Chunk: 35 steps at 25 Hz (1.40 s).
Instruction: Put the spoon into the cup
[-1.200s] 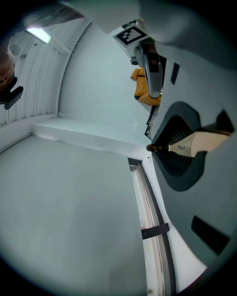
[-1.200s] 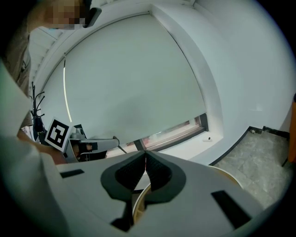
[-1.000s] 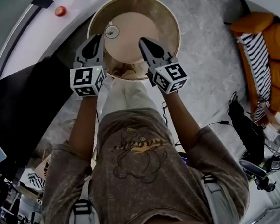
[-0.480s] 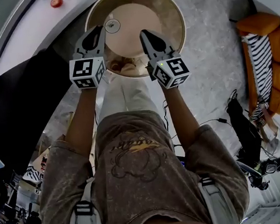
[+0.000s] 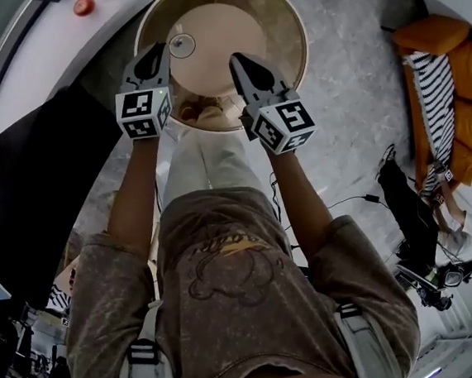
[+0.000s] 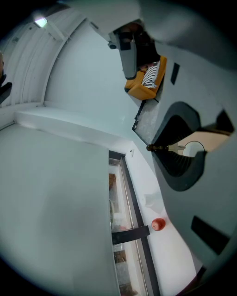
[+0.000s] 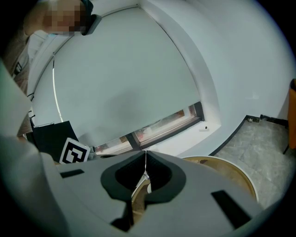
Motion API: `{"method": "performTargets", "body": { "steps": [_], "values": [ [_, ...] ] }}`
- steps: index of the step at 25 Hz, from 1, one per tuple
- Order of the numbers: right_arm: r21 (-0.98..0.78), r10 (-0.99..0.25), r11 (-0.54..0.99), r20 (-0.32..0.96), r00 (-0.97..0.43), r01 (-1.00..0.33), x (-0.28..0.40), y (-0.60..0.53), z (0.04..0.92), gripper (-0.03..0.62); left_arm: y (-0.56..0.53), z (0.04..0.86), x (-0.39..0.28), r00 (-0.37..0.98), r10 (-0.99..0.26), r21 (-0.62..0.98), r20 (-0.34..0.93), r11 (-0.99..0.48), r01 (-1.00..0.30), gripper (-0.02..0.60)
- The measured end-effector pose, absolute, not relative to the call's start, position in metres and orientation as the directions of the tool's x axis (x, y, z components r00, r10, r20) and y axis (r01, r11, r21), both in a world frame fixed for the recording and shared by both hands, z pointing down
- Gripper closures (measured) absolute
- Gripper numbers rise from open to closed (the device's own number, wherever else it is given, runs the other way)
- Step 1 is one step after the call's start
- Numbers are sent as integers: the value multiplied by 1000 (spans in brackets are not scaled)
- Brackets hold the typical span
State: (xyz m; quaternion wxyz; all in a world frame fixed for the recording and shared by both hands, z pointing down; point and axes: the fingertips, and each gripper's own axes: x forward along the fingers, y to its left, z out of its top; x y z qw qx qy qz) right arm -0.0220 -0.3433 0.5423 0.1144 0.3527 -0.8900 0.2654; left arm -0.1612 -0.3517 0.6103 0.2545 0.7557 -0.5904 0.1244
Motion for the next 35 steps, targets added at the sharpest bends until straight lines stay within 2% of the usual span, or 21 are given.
{"method": "performTargets", "body": {
  "steps": [9, 16, 35],
  "values": [
    [-398, -553, 607, 409, -726, -688, -25, -338, 548, 576, -355, 674, -144, 325, -766, 258, 554, -213, -942, 531],
    [-404, -544, 601, 425, -724, -689, -25, -334, 553, 576, -356, 716, -144, 320, -732, 278, 602, -183, -943, 531],
    [-417, -520, 587, 462, -719, -693, -20, -325, 563, 576, -361, 764, -137, 346, -662, 316, 665, -171, -933, 531]
  ]
}}
